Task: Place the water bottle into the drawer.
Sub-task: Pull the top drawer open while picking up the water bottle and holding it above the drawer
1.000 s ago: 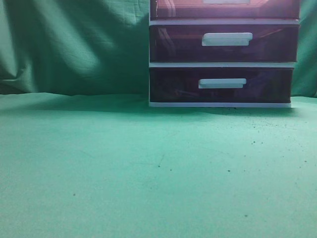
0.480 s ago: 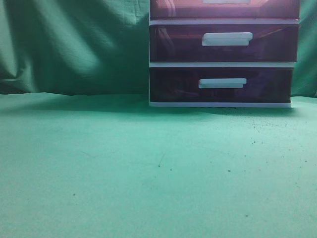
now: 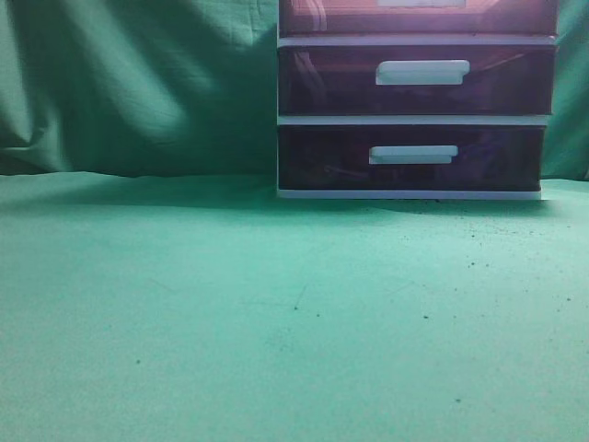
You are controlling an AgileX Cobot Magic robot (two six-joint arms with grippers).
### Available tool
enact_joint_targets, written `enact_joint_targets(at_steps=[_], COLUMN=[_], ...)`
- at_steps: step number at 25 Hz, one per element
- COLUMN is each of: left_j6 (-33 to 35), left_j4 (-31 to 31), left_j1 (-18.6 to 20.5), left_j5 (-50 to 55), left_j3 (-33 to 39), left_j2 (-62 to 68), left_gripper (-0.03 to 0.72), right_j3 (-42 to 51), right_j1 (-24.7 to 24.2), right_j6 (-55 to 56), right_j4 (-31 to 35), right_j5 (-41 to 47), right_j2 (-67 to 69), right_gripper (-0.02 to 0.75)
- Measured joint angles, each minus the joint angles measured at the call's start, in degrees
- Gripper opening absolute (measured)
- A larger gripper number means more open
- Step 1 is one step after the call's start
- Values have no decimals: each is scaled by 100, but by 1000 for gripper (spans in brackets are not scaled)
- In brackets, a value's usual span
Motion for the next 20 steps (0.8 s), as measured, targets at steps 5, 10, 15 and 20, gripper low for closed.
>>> enact_joint_targets(at_steps=[5,10,15,20], left_j6=[-19,-583,-1576,-1860], left_j4=[280,701,1894,2238], left_j1=[0,-109,-668,-1705], left_j5=[0,222,954,2653], left_j3=[-4,-4,-201,-920], left_j2=[0,-419,-1310,-2035], left_gripper=[286,286,286,286], right_j3=[0,0,0,0], right_j1=[0,0,0,0], right_j6=[0,0,0,0], right_j4=[0,0,0,0], right_j5=[0,0,0,0], right_j2=[0,0,0,0], right_gripper=[0,0,0,0])
